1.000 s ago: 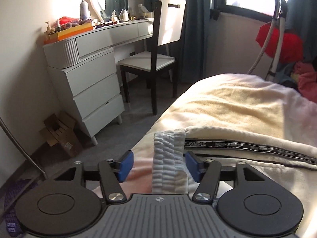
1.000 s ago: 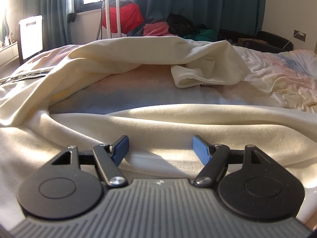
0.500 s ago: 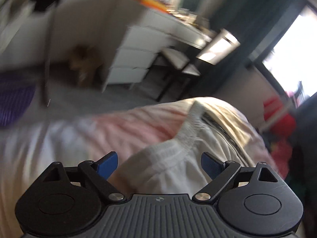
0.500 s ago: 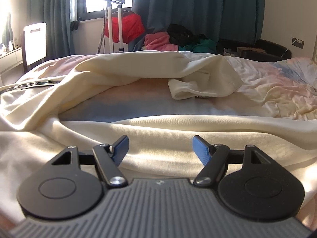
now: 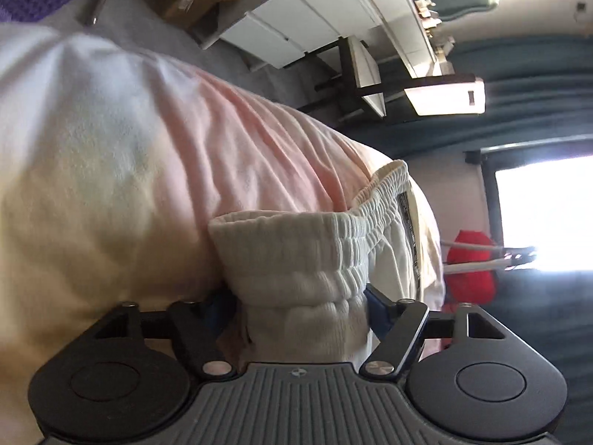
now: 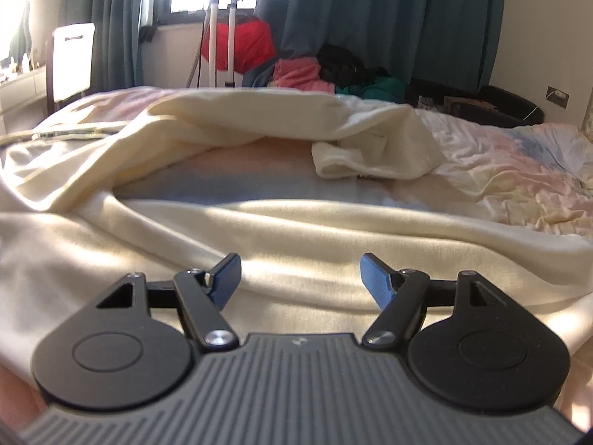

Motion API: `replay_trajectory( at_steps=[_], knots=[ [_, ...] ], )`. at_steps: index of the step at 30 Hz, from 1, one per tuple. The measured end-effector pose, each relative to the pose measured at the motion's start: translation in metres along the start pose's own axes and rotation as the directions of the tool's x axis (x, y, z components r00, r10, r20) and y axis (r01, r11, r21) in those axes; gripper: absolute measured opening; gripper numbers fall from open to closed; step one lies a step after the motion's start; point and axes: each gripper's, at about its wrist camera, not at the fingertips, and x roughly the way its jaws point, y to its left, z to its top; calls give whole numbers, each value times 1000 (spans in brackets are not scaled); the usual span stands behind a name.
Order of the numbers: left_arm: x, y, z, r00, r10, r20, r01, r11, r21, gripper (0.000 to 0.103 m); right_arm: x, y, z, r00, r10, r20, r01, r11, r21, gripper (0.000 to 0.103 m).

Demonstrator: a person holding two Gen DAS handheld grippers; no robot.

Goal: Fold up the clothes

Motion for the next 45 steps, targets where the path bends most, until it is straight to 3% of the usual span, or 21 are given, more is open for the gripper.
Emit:
replay_trajectory(
  at_steps=[2,5,7,9,11,13,16,20,21,23,25,28,31,34,38,41,45],
  knots=[
    [-5,-3,-1,1000,-10,20,9,999,48,39,3,1,-2,1000,0,-19,0,1000,-6,73],
    [-24,-16,-5,994,-84,71,73,987,145,30,5,-1,-4,999,4,-46,-4,1000,9,73],
    [-34,-32,-13,991,-61,123,26,962,271,28,6,-4,-6,998,5,-62,-4,1000,21,73],
    [-26,-43,-22,985,40,168,-101,922,374,27,8,-6,-7,997,9,-79,-6,999,33,73],
    [-3,-41,-19,973,183,139,-222,906,362,27,9,-8,-8,995,11,-96,-7,999,46,73],
    [5,-32,-13,974,198,108,-223,919,325,27,11,-10,-8,994,11,-112,-5,998,59,73],
    [-4,-44,-22,971,202,131,-239,881,409,30,11,-14,-7,992,16,-122,-6,996,84,73],
    [-20,-57,-41,961,221,168,-276,825,494,46,7,-18,-2,994,20,-110,-8,994,105,73],
    [-28,-61,-48,956,223,188,-290,803,520,51,5,-19,0,994,20,-103,-9,994,105,73],
    [-39,-73,-70,942,210,263,-330,730,599,74,1,-21,4,995,27,-91,-16,993,119,73],
    [-51,-82,-94,927,167,337,-361,646,673,83,-5,-27,9,996,50,-80,-37,987,156,73],
    [-67,-96,-135,919,55,391,-361,519,775,85,-14,-38,15,995,82,-57,-68,974,216,73],
    [-67,-114,-168,940,-35,339,-294,423,857,86,-21,-50,20,994,103,-31,-91,957,276,73],
    [-50,-135,-195,961,-97,260,-207,374,904,86,-24,-59,22,994,112,-3,-106,941,321,73],
    [-32,-166,-244,973,-143,182,-131,307,943,86,-24,-64,25,991,121,54,-132,938,320,73],
    [-14,-181,-276,976,-187,113,-58,277,959,87,-21,-66,27,986,143,89,-164,933,319,73],
    [27,-160,-310,968,-247,44,15,229,973,88,-9,-77,27,975,202,98,-224,895,385,73]
  ],
)
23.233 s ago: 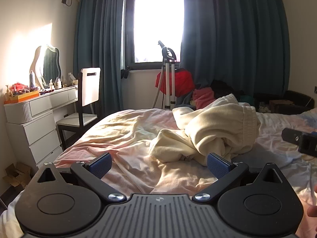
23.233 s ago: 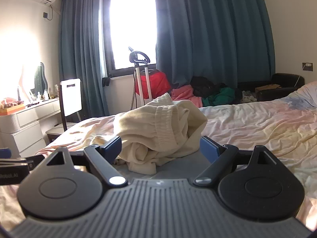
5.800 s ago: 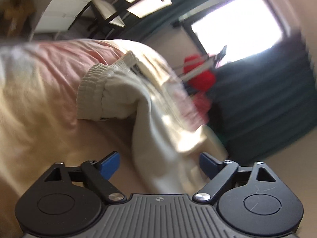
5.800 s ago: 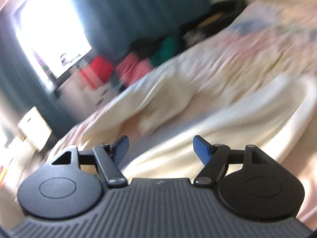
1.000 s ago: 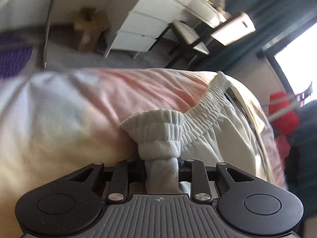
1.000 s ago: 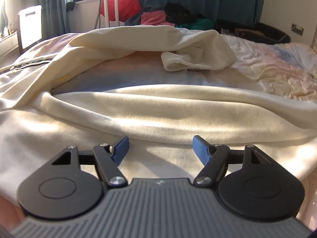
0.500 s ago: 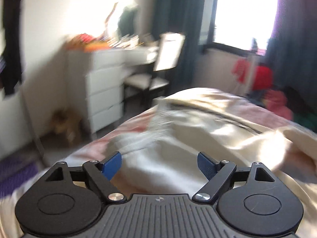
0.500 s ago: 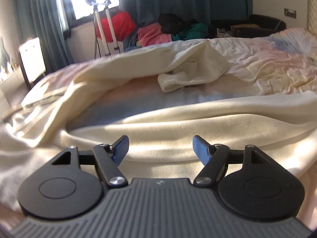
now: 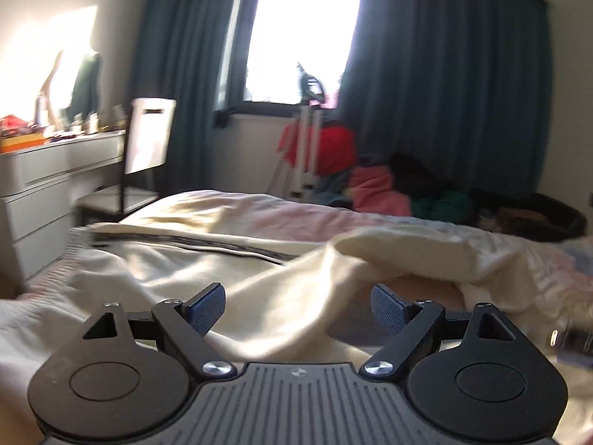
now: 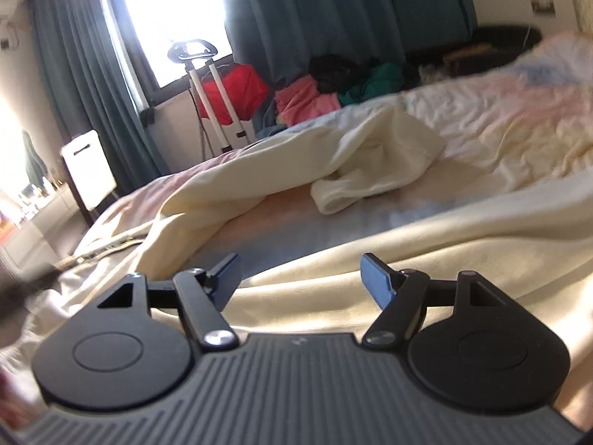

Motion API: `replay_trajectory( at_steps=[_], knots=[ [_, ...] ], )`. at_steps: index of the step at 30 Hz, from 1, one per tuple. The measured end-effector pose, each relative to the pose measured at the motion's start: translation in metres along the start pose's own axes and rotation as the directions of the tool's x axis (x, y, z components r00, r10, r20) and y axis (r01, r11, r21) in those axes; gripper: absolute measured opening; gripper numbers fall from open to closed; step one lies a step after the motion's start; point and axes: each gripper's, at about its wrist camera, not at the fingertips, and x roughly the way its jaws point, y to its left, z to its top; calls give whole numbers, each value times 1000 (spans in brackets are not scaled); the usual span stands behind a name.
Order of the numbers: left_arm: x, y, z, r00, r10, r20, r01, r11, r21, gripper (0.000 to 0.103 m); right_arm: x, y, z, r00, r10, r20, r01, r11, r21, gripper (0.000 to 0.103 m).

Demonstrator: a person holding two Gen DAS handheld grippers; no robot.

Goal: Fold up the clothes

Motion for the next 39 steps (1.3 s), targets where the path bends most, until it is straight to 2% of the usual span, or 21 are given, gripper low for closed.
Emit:
replay_trajectory(
  at_steps=[3,6,10,14,17,19,21,23,26,29,32,33,34,36,37,38,39],
  knots=[
    [17,-16,-34,1000,-7,-25,8,999,48,85,11,-13,4,1000,25,-19,-23,996,82,73],
    [26,-23,-46,998,-11,-57,16,996,84,85,20,-17,5,999,31,-36,-25,990,138,74],
    [37,-8,-53,992,-11,-127,11,1000,-2,86,25,-15,12,997,61,-53,-50,983,176,74],
    [44,5,-62,985,26,-172,-23,1000,18,87,48,-24,43,990,93,-105,-60,957,283,74],
    [37,13,-60,987,3,-162,-6,1000,-20,88,82,-48,74,989,96,-114,-35,892,450,75],
    [34,18,-58,988,-15,-157,6,998,-58,89,107,-63,91,986,112,-121,-26,829,558,75],
    [35,23,-56,988,-32,-152,19,996,-87,89,129,-78,107,991,95,-93,-12,762,648,75],
    [35,27,-50,992,-30,-126,17,995,-102,89,141,-84,115,998,35,-44,5,727,687,75],
    [40,37,-47,991,-69,-116,50,985,-166,90,162,-87,115,999,-36,-33,48,687,725,75],
    [47,45,-49,989,-95,-117,68,974,-214,91,191,-91,119,998,-41,-49,63,691,720,75],
    [49,49,-51,991,-90,-98,63,967,-248,91,207,-88,125,995,-92,30,44,709,704,75],
    [49,50,-52,993,-86,-87,61,964,-257,91,213,-87,127,991,-124,47,58,723,689,73],
    [49,52,-52,994,-82,-76,59,962,-267,91,219,-86,130,982,-184,43,108,733,672,73],
    [48,54,-53,996,-74,-54,55,956,-287,91,231,-85,136,965,-263,12,193,738,646,65],
    [49,56,-54,996,-77,-51,58,952,-299,91,237,-84,139,953,-302,-3,235,738,632,48],
    [50,58,-54,996,-81,-48,62,949,-311,91,244,-83,143,940,-340,-17,277,736,618,12],
    [51,59,-54,996,-82,-45,64,946,-316,91,250,-77,152,920,-386,-61,357,767,533,6]
  ],
)
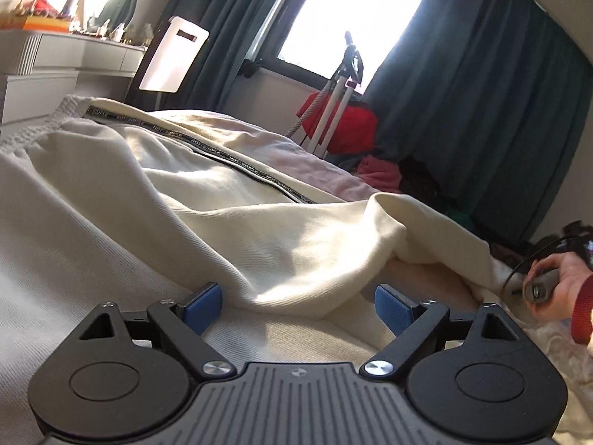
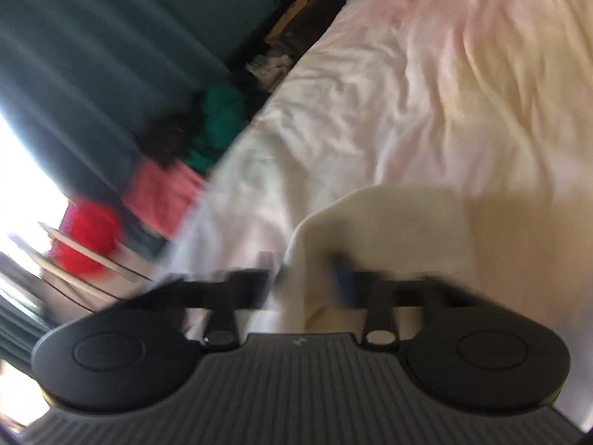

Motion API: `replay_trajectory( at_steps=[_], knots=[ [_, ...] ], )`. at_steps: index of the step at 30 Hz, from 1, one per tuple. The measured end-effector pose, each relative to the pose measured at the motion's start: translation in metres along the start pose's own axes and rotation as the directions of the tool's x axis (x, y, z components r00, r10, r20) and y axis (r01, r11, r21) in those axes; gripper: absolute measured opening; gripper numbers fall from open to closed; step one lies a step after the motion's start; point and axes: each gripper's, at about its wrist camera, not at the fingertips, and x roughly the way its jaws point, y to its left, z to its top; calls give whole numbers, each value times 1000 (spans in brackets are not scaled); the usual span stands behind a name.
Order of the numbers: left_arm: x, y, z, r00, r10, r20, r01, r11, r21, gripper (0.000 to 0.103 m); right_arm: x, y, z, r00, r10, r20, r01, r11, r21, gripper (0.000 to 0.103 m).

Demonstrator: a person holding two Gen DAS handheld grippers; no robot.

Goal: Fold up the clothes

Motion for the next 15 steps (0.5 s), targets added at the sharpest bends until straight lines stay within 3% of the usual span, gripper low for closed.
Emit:
replay_trajectory(
  at_steps=[2,5,8,11,13,15],
  knots=[
    [1,2,1,1000,-3,6,3,1000,-10,91,-8,20,9,996,-56,63,64,989,-132,6],
    [-2,3,0,1000,-8,16,8,1000,-12,91,-43,38,37,981,55,185,-22,985,-173,6],
    [-4,1,1,1000,-6,18,6,1000,-1,91,-98,55,58,911,237,337,-131,941,-311,6],
    [-5,1,1,1000,-4,18,4,1000,2,91,-145,37,52,849,337,407,-155,895,-417,6],
    [-6,2,1,1000,-3,17,3,1000,3,91,-154,-1,43,869,320,377,-169,909,-381,6],
    [-8,1,0,1000,0,15,0,1000,14,91,-145,-52,31,915,247,318,-146,939,-310,6]
  ],
)
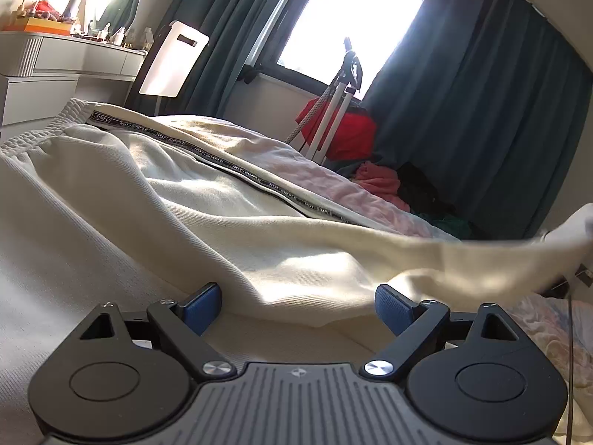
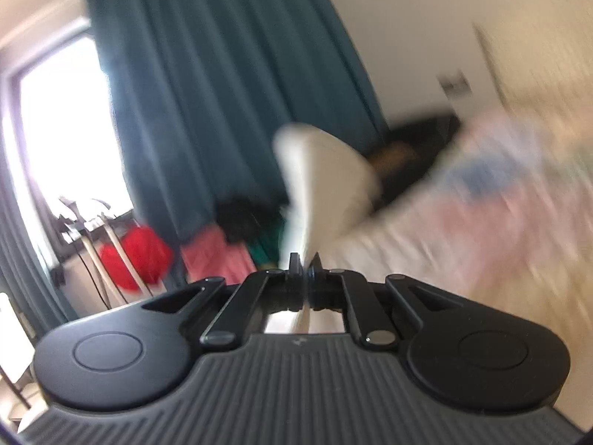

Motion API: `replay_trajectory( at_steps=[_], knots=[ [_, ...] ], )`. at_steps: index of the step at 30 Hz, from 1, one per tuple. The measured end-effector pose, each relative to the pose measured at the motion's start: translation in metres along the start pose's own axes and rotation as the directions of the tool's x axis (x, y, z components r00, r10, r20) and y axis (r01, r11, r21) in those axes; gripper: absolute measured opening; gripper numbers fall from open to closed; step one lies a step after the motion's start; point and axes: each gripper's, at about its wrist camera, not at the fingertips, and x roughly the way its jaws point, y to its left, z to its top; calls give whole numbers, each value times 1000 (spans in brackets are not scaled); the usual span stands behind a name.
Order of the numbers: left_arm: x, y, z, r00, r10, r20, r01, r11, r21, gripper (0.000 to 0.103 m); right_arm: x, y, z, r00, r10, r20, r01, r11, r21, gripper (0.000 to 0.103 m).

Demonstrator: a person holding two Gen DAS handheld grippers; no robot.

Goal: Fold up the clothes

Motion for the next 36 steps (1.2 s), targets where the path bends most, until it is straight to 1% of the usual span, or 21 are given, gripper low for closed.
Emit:
replay_trajectory(
  at_steps=[2,3,5,6,7,8,10,13,14,15,16,19,22,24,25,27,28,31,33,35,36],
  knots=[
    [-2,-1,-1,1000,3,-1,-3,1000,11,91,-8,-44,-27,995,-59,-85,64,996,62,6],
    [-2,-1,-2,1000,5,-3,-5,1000,18,91,-9,-69,-43,988,-87,-131,102,988,115,6],
    [-4,-1,-3,1000,11,-5,-11,999,31,91,-3,-114,-70,968,-99,-232,159,954,256,7],
    [-5,-1,-4,1000,15,-4,-15,999,35,91,5,-131,-79,949,-99,-299,199,924,326,7],
    [-5,-1,-4,1000,21,-6,-20,999,40,91,11,-142,-85,938,-84,-336,214,902,374,7],
    [-5,-2,-4,1000,26,-8,-26,999,45,91,14,-146,-86,937,-75,-341,210,901,379,8],
    [-5,-4,-4,999,31,-10,-31,998,61,91,19,-143,-82,942,-78,-326,197,916,351,9],
    [-3,-5,-5,999,42,-14,-41,996,76,92,25,-145,-81,943,-44,-330,179,903,390,13],
    [-2,-6,-6,999,46,-16,-44,996,83,92,24,-150,-83,942,-27,-334,172,894,413,21],
    [-1,-7,-6,999,49,-17,-47,995,91,92,23,-154,-85,941,-10,-338,166,884,437,26],
    [-1,-8,-7,999,50,-18,-48,994,97,93,27,-157,-86,940,6,-340,159,875,457,27],
    [0,-9,-8,999,48,-16,-46,993,110,93,32,-162,-85,948,17,-317,145,864,482,27],
    [1,-7,-9,999,45,-17,-43,993,108,94,38,-172,-81,957,-5,-291,159,845,511,25],
    [2,-6,-9,999,41,-18,-39,994,104,94,43,-175,-72,951,-42,-307,196,849,491,12],
    [3,-6,-10,999,38,-18,-36,994,103,94,45,-177,-68,947,-61,-315,214,850,481,9],
    [4,-5,-10,999,33,-18,-31,995,100,95,48,-176,-54,959,-58,-277,187,865,465,7],
    [4,-5,-10,999,32,-18,-30,995,99,95,50,-172,-45,966,-51,-253,162,883,441,7],
    [5,-5,-10,999,26,-18,-25,995,98,96,51,-145,-9,987,-51,-150,91,957,277,7],
    [6,-3,-10,1000,13,-24,-10,996,93,97,50,-137,7,995,-46,-87,64,972,225,7],
    [8,-2,-9,1000,7,-28,-5,996,88,97,45,-140,10,995,-80,-52,89,976,198,7],
    [9,-2,-9,999,9,-30,-7,996,90,97,45,-147,3,991,-117,-63,127,974,186,7]
  ],
)
